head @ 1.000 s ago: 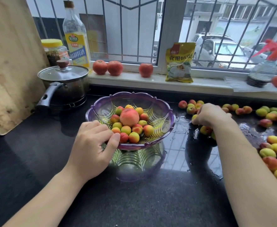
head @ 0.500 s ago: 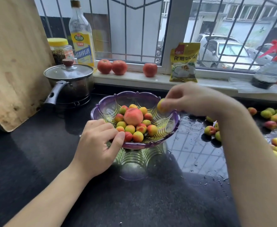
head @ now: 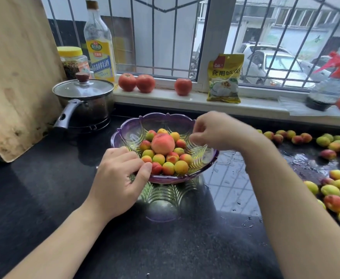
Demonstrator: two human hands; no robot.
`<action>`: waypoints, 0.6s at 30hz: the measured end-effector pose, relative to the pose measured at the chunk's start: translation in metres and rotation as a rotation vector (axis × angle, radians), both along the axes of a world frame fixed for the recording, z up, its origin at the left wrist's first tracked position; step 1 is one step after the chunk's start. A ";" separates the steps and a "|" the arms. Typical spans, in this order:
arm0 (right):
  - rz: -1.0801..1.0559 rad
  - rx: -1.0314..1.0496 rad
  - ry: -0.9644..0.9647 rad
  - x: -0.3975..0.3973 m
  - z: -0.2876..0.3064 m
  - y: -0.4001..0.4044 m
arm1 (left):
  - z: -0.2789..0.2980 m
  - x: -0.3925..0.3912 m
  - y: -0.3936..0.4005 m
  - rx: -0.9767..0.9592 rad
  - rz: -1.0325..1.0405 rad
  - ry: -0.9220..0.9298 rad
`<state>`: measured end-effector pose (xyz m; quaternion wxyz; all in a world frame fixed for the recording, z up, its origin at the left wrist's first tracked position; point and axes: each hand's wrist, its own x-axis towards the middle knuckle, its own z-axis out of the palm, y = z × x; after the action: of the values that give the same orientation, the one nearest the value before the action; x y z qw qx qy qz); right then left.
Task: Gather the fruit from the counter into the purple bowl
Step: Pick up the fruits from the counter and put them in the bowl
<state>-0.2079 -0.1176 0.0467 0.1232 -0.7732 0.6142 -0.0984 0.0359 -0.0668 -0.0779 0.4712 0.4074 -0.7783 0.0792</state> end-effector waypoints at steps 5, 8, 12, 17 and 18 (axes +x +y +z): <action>-0.433 -0.145 -0.208 -0.089 -0.003 -0.017 | 0.000 -0.001 -0.002 -0.027 0.016 -0.005; -0.690 -0.161 -0.153 -0.133 -0.031 -0.031 | -0.001 -0.003 -0.003 -0.025 0.044 -0.007; -0.808 0.042 0.034 -0.150 -0.056 -0.047 | -0.002 -0.001 -0.004 -0.009 0.063 -0.012; -0.773 -0.085 0.028 -0.133 -0.059 -0.051 | -0.001 -0.003 -0.003 -0.017 0.061 -0.005; -0.722 -0.125 0.024 -0.127 -0.061 -0.052 | -0.001 -0.002 -0.003 -0.015 0.061 -0.004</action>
<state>-0.3350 -0.1692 -0.0141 0.0260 -0.5137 0.8418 -0.1637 0.0335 -0.0700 -0.0793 0.4699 0.4270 -0.7660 0.1003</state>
